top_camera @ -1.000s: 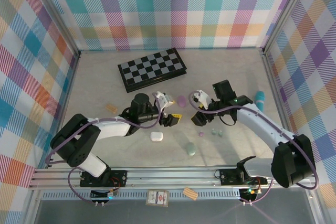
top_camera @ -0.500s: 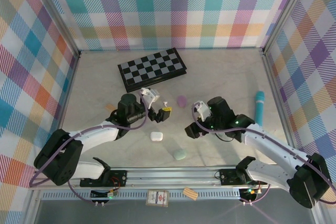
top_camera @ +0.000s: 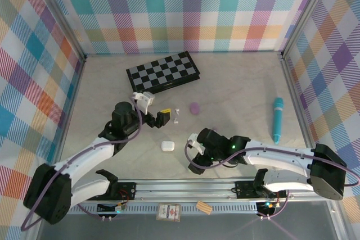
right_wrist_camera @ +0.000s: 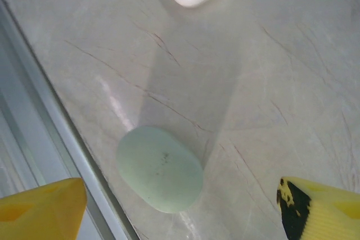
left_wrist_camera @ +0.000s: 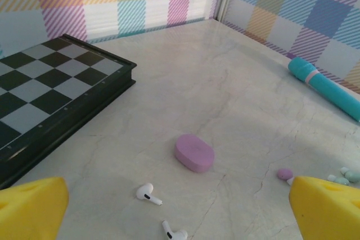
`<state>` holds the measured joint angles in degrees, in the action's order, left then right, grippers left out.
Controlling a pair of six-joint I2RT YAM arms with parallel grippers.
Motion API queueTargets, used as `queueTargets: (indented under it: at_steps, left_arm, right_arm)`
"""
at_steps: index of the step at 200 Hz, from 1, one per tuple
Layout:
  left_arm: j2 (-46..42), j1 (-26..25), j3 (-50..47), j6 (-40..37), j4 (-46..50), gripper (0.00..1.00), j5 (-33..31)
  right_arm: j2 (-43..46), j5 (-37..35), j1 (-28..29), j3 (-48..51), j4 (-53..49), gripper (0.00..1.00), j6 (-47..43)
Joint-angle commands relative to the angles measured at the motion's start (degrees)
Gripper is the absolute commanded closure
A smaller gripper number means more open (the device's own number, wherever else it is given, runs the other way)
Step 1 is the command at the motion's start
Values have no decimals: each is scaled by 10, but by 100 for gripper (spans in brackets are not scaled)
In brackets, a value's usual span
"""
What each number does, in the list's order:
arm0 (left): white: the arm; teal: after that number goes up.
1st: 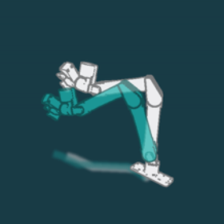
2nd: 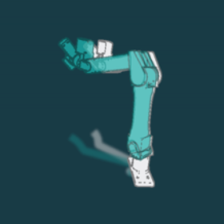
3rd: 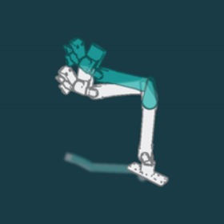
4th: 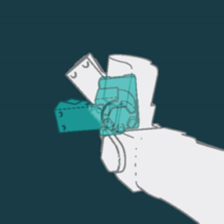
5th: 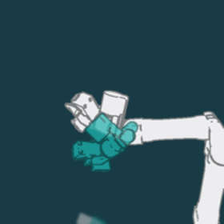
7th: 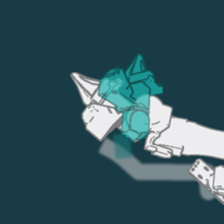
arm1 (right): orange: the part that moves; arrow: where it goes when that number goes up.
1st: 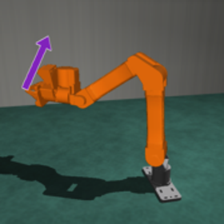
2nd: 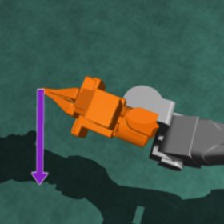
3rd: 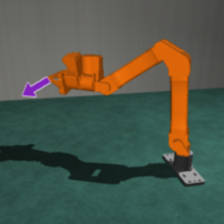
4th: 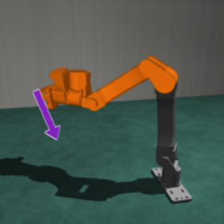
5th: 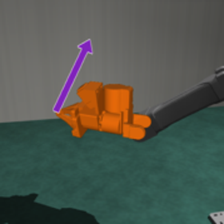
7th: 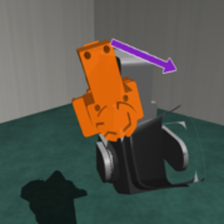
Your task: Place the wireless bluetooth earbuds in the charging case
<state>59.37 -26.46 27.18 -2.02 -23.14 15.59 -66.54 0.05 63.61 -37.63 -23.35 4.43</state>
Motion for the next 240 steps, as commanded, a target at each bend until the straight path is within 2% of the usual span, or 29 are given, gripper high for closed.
queueTargets:
  at_steps: [1,25,46,72,128,156,189,208,217,240]
  left_arm:
    - [-68,4,-26,23,82,0,-50]
    - [-144,4,-42,45,132,0,-94]
    - [-182,5,-42,46,178,0,-107]
    - [-210,6,-45,44,210,0,-114]
    - [-237,5,-57,34,228,0,-99]
    - [-237,5,-56,29,228,0,-94]
    - [-237,5,-56,30,227,0,-93]
    - [-237,5,-54,30,231,0,-89]
    - [-238,6,-53,31,232,0,-88]
    - [-238,5,-52,31,233,0,-88]
  right_arm:
    - [-10,31,7,-67,-51,11,-170]
    - [-14,8,6,-93,-139,4,-336]
    - [-36,13,2,-103,-176,2,-392]
    - [-72,38,3,-103,-164,2,-403]
    - [-147,57,3,-98,-114,10,-426]
    - [-183,63,6,-92,-91,16,-427]
    - [-209,68,7,-92,-74,31,-431]
    - [-218,73,7,-88,-66,35,-431]
    - [-221,75,7,-85,-66,40,-432]
    - [-224,76,6,-81,-70,41,-435]
